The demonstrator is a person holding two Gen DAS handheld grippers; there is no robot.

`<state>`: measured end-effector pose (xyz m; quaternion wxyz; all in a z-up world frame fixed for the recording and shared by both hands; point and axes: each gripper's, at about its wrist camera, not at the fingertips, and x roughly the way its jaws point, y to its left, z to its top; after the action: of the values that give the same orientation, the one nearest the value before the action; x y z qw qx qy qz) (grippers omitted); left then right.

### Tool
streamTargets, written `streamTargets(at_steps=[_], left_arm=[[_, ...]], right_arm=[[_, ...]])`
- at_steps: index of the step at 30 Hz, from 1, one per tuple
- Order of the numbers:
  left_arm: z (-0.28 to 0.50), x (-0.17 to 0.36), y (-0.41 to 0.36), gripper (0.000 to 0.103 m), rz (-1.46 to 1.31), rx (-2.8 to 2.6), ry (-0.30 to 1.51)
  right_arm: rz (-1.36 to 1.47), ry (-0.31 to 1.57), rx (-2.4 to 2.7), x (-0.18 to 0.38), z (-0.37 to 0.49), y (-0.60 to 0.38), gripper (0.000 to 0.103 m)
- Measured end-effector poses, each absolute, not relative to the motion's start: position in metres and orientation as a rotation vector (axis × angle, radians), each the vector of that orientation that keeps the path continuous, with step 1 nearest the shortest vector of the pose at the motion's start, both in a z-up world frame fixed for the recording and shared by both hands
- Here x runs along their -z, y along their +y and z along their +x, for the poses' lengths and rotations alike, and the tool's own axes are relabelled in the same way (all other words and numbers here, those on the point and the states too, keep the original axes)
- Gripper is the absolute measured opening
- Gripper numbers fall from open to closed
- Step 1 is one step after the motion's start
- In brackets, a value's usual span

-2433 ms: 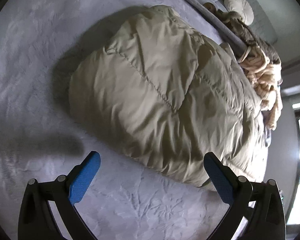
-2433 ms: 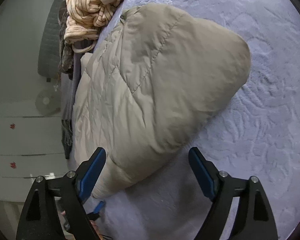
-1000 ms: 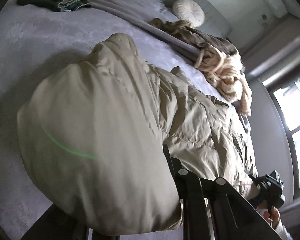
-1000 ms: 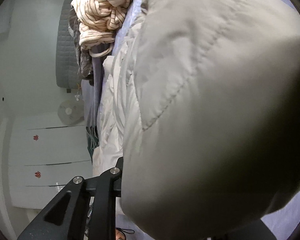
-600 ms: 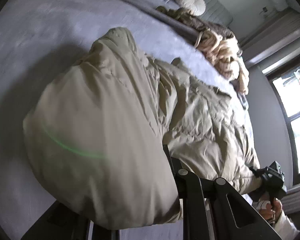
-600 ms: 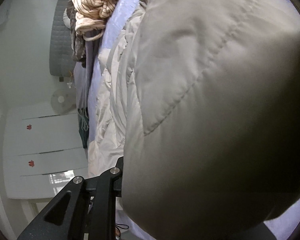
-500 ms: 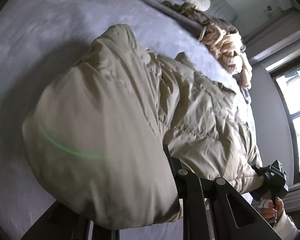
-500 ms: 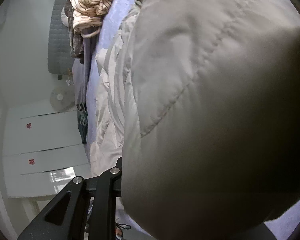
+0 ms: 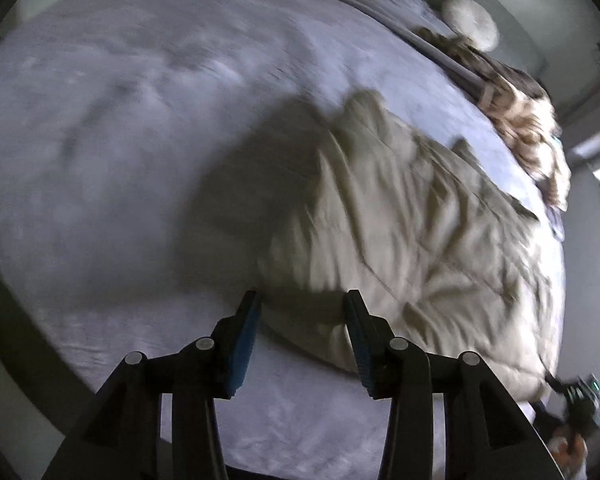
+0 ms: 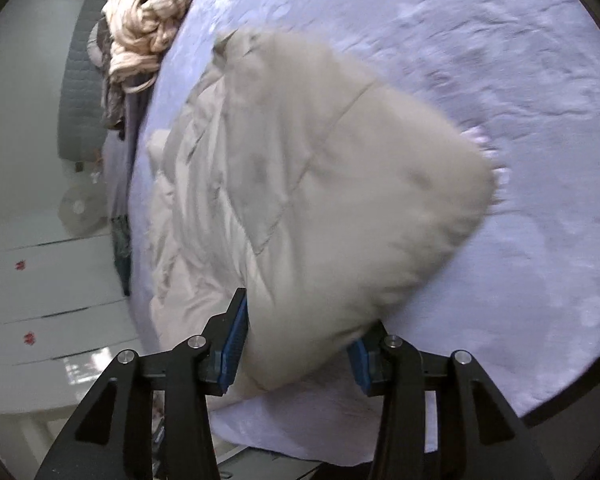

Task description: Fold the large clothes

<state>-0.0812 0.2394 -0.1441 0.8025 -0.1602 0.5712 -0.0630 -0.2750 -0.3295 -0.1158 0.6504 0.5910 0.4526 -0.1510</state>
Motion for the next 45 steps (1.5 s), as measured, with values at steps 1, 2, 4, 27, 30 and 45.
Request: streamTargets(at_steps=[1,2,4,27,30,45], left_arm=[[-0.079,0.145,0.243,0.045,-0.345,0.115,1.222],[-0.073,0.149,0.244,0.045,-0.351,0.104,1.23],[-0.066,0.165,0.244,0.045,-0.322,0.086,1.273],[-0.09,0.112,0.157,0.048,-0.035,0.193,1.315],[-0.095,0.103,0.147,0.089,-0.022,0.198,1.291],[-0.128,0.075,0.138,0.089,0.049,0.142,1.271]], right_arm=[[1.34,1.033,0.364,0.116,-0.279,-0.331,0.048],[1.335,1.04,0.389,0.117,-0.284,-0.332,0.048],[1.315,1.059,0.418,0.12,-0.288,-0.333,0.048],[0.953,1.163,0.299,0.044,-0.288,-0.316,0.06],[0.909,1.177,0.264,0.038,-0.275,-0.307,0.06],[0.825,1.221,0.157,0.037,-0.264,-0.279,0.074]])
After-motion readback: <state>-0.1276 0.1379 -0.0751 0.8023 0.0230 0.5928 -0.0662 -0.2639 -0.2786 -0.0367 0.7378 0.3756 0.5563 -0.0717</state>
